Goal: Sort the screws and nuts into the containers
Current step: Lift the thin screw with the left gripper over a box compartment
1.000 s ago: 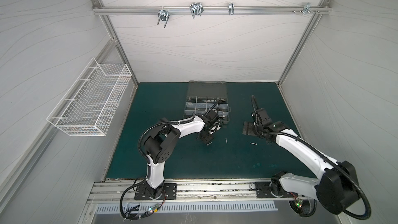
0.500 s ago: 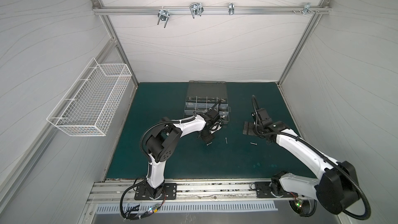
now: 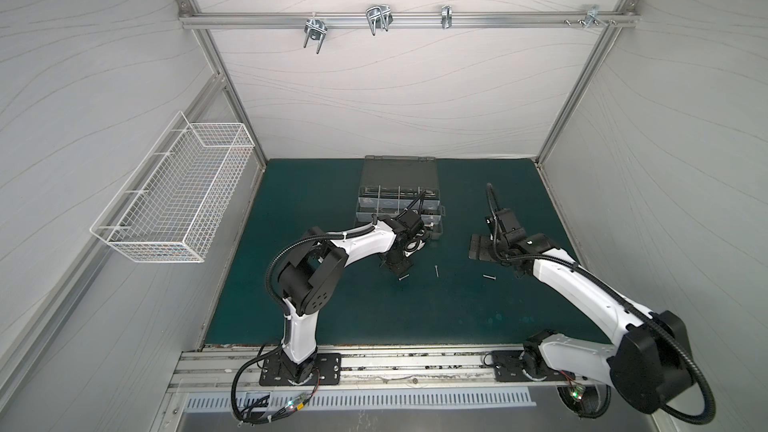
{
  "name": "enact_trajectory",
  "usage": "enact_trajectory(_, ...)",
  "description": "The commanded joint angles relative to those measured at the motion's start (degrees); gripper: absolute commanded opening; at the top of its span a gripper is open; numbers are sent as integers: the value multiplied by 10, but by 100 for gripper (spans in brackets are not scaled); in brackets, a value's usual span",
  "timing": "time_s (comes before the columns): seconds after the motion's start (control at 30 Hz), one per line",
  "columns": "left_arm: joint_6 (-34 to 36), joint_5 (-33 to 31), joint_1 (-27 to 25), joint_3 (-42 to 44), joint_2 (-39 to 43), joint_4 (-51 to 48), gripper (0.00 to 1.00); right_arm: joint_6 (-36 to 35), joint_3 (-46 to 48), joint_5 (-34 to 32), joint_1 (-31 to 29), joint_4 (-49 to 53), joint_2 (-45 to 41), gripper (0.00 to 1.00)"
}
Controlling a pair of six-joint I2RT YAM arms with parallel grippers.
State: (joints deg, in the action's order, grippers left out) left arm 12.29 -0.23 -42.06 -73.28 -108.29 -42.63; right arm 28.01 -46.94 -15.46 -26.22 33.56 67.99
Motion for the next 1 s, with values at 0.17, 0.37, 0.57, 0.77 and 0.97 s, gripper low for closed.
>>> enact_trajectory(0.17,-36,-39,-2,19,70,19,0,-4,-8,1,5,11,-10,99)
enact_trajectory(0.37,-82,-79,0,20,108,63,0,-4,-11,-1,6,14,-15,99)
enact_trajectory(0.57,-109,-137,26,-35,105,75,0,-1,-15,0,6,16,-16,99)
enact_trajectory(0.77,-128,-142,76,-109,60,80,0,4,-18,-1,5,17,-16,99)
enact_trajectory(0.97,-137,-118,122,-180,-4,80,0,7,-18,0,6,17,-16,99)
